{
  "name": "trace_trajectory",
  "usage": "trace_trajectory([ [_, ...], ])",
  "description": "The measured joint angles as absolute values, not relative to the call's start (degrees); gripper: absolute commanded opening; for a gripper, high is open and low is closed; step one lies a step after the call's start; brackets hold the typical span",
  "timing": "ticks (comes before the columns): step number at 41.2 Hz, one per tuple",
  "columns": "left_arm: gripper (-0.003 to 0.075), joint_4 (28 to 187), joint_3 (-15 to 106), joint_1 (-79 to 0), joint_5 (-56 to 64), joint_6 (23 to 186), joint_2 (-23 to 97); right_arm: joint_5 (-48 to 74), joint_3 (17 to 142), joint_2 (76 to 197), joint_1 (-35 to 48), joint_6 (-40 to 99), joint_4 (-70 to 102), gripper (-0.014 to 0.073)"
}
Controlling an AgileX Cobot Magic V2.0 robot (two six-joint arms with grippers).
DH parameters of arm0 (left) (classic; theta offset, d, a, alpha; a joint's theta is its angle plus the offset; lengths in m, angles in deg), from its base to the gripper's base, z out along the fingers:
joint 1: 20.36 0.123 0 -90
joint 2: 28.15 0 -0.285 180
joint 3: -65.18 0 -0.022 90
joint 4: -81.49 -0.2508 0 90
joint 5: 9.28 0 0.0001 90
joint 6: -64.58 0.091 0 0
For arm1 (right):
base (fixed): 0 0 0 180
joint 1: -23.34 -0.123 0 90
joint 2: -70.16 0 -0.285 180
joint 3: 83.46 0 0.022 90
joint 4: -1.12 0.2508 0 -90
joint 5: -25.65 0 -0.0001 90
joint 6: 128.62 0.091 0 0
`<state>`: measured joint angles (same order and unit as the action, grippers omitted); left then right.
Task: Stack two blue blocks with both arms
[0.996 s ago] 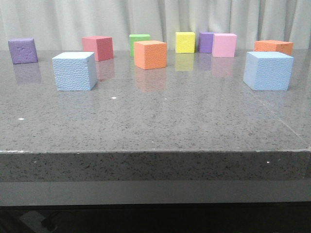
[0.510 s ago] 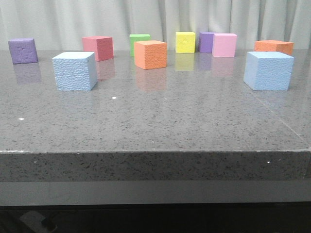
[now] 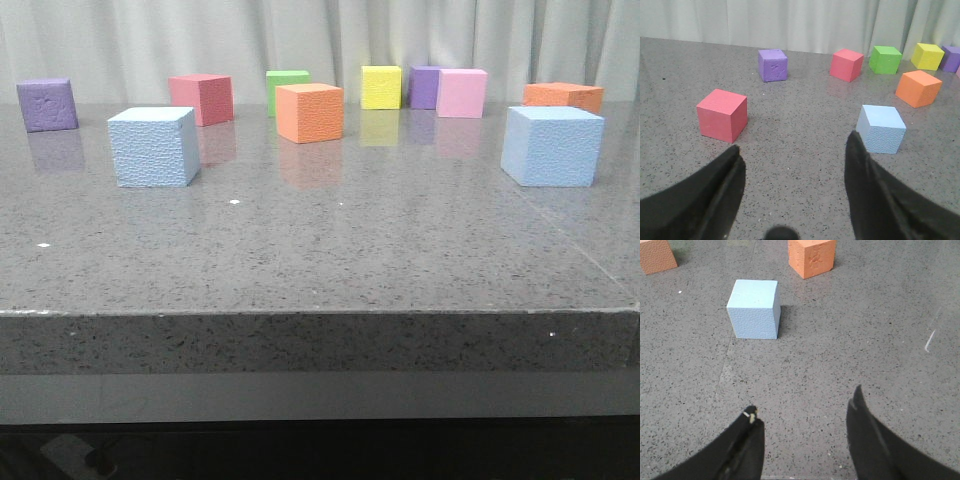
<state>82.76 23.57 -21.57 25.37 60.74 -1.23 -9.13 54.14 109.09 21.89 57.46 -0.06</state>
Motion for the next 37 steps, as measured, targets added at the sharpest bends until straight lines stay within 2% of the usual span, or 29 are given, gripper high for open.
trace_trajectory([
  [21,0.0437,82.88,23.57,-21.57,25.37,60.74,-1.23,-6.81,54.24,109.82,21.89,57.46,1.12,0.0405],
  [23,0.0437,82.88,23.57,-21.57,25.37,60.74,-1.23,-6.55,54.24,110.16,21.89,57.46,1.12,0.0431],
  [29,0.0437,82.88,23.57,-21.57,25.37,60.74,-1.23,-6.41,55.66,112.32,21.89,57.34,1.70,0.0592],
  [37,0.0437,82.88,23.57,-21.57,25.37,60.74,-1.23,-9.79,62.40,119.92,21.39,52.29,6.08,0.0597],
])
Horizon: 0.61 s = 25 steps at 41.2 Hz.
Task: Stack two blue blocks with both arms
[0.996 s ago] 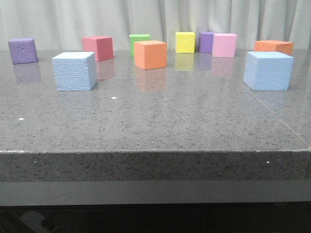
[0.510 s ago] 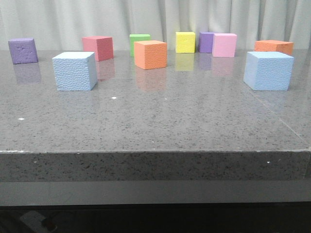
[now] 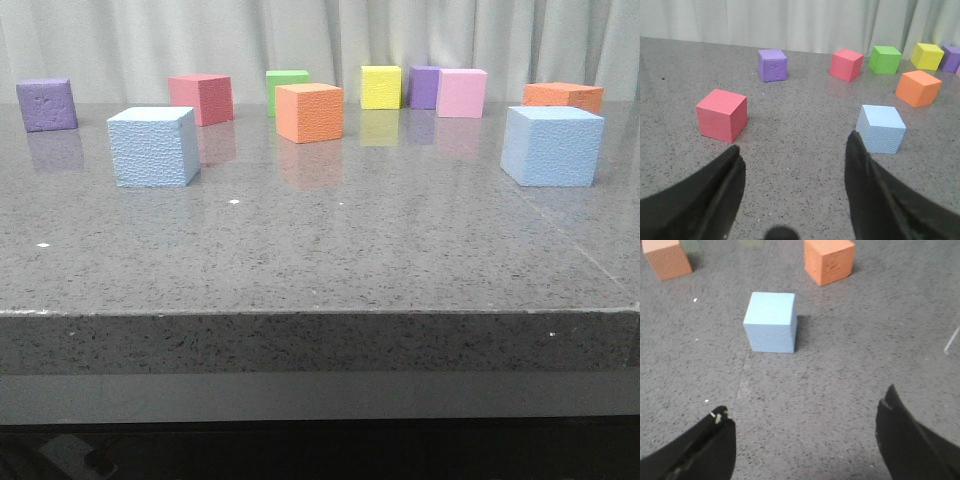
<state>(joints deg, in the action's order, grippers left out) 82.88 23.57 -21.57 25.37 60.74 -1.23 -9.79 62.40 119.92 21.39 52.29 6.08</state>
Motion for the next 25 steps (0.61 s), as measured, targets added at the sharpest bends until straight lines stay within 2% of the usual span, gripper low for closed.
trace_trajectory([
  [14,0.0437,82.88,23.57,-21.57,25.37,60.74,-1.23,-17.31,79.76,141.88,11.47,43.87,11.71,0.0597],
  [25,0.0437,82.88,23.57,-21.57,25.37,60.74,-1.23,-24.56,96.82,161.06,10.74,53.52,6.73,0.0597],
])
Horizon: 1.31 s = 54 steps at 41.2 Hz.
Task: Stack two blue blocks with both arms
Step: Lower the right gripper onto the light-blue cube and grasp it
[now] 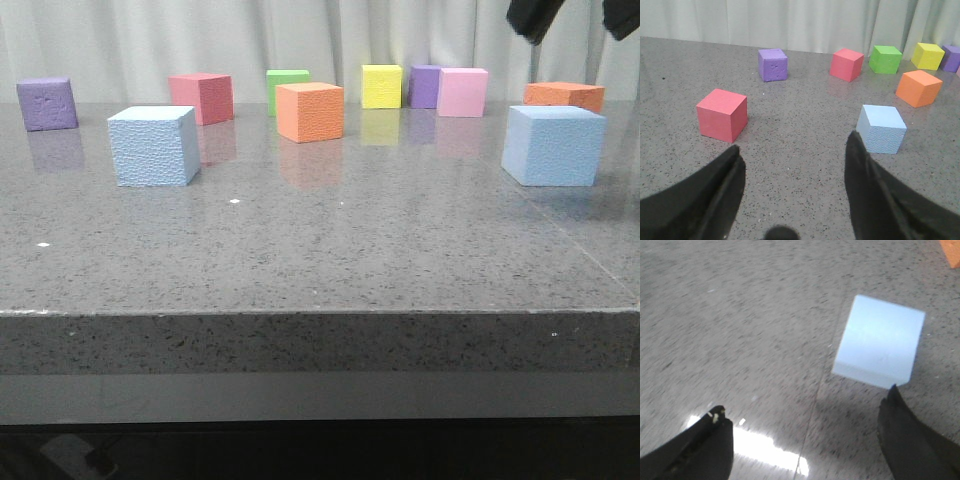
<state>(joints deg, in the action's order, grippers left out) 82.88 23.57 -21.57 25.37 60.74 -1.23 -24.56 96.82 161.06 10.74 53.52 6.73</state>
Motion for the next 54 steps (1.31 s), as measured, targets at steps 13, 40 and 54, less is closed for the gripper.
trace_trajectory([
  [13,0.0437,82.88,23.57,-21.57,25.37,60.74,-1.23,-27.69,109.66,175.11,10.86,65.85,-3.62,0.0597],
  [40,0.0437,82.90,23.57,-21.57,25.37,60.74,-1.23,-25.84,111.40,186.68,13.53,68.26,-2.90,0.0534],
  [54,0.0437,82.90,23.57,-21.57,25.37,60.74,-1.23,-30.04,115.58,186.20,11.93,68.55,-1.33,0.0423],
])
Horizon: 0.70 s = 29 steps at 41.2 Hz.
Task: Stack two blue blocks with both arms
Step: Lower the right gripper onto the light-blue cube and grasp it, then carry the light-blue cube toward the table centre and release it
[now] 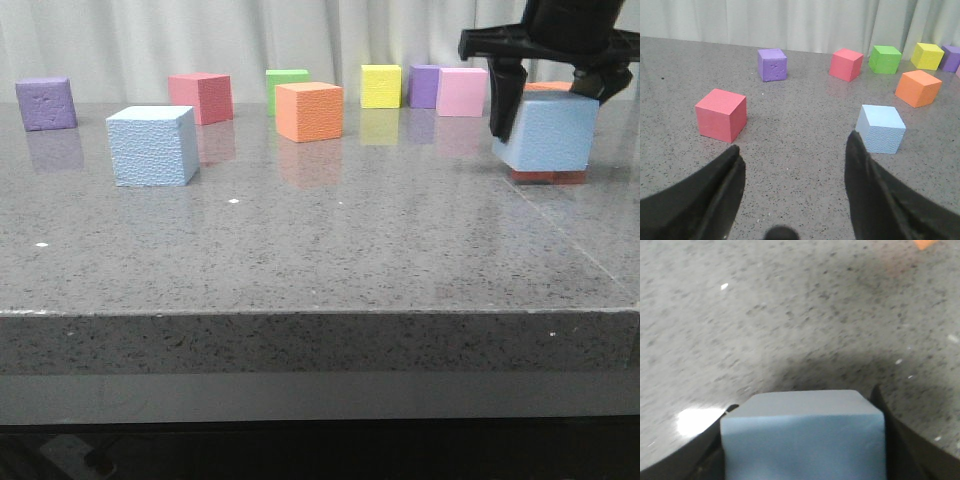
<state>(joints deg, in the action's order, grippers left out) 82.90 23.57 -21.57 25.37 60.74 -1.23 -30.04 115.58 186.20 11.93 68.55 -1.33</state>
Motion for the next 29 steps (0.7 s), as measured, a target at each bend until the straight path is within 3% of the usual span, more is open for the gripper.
trace_trajectory([
  [16,0.0437,82.90,23.57,-21.57,25.37,60.74,-1.23,-32.91,124.08,186.81,-3.11,71.78,-0.83,0.0423],
  [29,0.0437,82.90,23.57,-21.57,25.37,60.74,-1.23,-32.91,126.33,194.00,-6.10,80.84,-1.29,0.0452],
])
